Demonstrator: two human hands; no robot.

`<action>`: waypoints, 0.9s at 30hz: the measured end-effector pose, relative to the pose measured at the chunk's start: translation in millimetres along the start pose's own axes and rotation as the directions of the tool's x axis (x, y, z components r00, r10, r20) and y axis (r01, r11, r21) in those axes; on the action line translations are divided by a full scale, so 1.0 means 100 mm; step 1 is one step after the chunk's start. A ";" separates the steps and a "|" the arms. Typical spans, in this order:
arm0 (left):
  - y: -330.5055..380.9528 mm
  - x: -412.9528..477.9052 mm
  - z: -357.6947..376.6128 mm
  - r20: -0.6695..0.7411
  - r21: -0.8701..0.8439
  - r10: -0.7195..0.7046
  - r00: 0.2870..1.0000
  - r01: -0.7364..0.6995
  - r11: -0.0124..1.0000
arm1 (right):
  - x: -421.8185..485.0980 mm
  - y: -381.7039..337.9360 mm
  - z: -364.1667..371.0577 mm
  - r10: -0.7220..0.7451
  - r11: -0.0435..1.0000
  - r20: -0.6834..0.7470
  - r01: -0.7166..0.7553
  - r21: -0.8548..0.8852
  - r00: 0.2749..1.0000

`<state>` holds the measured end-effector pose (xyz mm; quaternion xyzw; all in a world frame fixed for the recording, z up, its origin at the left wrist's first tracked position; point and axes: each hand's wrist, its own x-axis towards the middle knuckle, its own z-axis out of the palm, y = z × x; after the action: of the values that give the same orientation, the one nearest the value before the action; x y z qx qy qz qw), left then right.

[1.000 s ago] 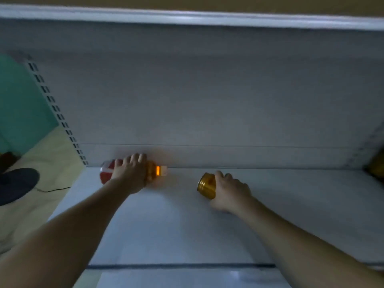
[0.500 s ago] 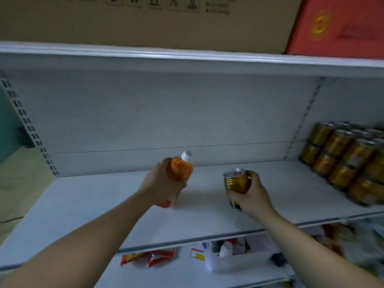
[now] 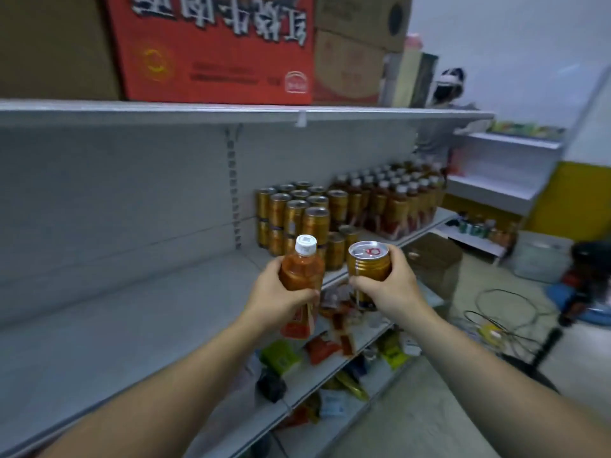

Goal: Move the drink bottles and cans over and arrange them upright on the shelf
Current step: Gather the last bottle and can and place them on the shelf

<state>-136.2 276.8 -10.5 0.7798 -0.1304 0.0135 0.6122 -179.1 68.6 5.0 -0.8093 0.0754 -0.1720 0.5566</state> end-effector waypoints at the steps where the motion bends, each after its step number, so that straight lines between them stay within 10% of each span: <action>1: 0.05 0.06 0.18 0.035 -0.002 0.009 0.999 -0.009 1.000 | 0.02 0.03 -0.18 0.000 1.000 -0.019 0.000 -0.009 1.000; 13: -0.02 0.98 1.44 0.122 0.012 0.018 0.992 -0.019 1.000 | 0.97 0.54 -1.09 0.010 0.999 -0.156 -0.015 -0.033 0.988; 27: -0.31 1.82 1.72 -0.058 0.019 -0.127 0.990 0.128 0.992 | 2.70 0.94 -0.90 -0.048 0.999 0.140 0.051 -0.014 0.989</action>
<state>22.8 84.5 -50.1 0.7927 -0.0626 -0.0022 0.6063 45.7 -129.8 -0.9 -0.8257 0.0177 -0.1280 0.5491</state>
